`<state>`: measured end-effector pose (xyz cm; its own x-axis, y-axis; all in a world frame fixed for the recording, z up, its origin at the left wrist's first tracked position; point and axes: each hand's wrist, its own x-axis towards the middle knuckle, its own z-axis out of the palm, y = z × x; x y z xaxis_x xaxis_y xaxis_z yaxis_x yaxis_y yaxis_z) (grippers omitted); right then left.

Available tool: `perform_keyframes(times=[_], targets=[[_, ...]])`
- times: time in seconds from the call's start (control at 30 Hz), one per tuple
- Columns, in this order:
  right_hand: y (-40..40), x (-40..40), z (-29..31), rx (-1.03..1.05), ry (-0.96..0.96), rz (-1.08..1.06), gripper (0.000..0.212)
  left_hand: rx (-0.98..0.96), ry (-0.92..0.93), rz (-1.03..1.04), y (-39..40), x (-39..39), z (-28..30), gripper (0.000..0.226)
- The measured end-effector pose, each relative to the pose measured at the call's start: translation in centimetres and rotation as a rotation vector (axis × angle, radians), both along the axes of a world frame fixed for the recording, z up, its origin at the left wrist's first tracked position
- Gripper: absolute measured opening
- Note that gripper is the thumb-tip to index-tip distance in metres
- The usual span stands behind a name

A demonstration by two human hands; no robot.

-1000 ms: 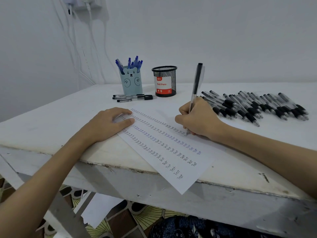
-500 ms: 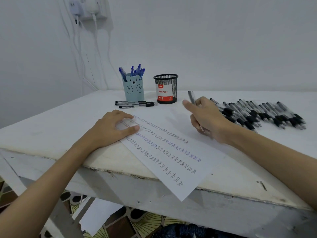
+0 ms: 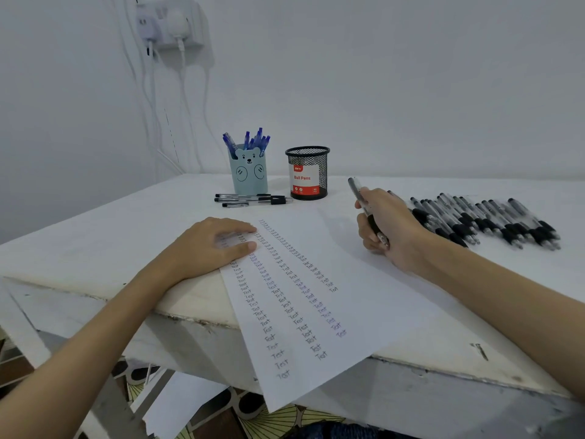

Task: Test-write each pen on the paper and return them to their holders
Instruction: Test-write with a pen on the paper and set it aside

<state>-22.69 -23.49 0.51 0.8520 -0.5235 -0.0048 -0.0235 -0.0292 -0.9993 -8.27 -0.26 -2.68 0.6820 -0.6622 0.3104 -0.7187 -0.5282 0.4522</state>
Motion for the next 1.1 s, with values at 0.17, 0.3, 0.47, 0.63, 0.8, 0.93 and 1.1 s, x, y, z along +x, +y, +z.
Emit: perform_keyframes(times=[0.17, 0.3, 0.47, 0.63, 0.8, 0.93, 1.1], targets=[[-0.3, 0.1, -0.1, -0.017, -0.022, -0.022, 0.017, 0.009, 0.043, -0.028, -0.1, -0.4, 0.4, 0.055], [-0.7, 0.1, 1.1, -0.123, -0.074, -0.059, 0.014, 0.083, 0.077, -0.029, -0.3, -0.6, 1.1, 0.039], [-5.5, -0.6, 3.8, -0.66, -0.001, -0.252, 0.015, 0.123, 0.083, -0.045, -2.1, -1.2, 1.1, 0.039], [-10.6, -1.3, 3.4, -1.095, 0.382, -0.246, 0.015, 0.046, 0.083, -0.093, -3.2, -1.6, 0.2, 0.033], [-11.7, -1.2, 2.4, -1.083, 0.425, -0.181, 0.03, 0.046, 0.084, -0.097, -3.2, -1.7, 0.1, 0.03], [-11.1, -1.4, 2.5, -1.085, 0.407, -0.195, 0.027, 0.026, 0.095, -0.103, -3.3, -1.9, 0.1, 0.03], [-9.2, -0.5, 3.9, -1.129, 0.319, -0.25, 0.02, -0.027, 0.096, -0.081, -3.1, -1.9, 0.2, 0.032]])
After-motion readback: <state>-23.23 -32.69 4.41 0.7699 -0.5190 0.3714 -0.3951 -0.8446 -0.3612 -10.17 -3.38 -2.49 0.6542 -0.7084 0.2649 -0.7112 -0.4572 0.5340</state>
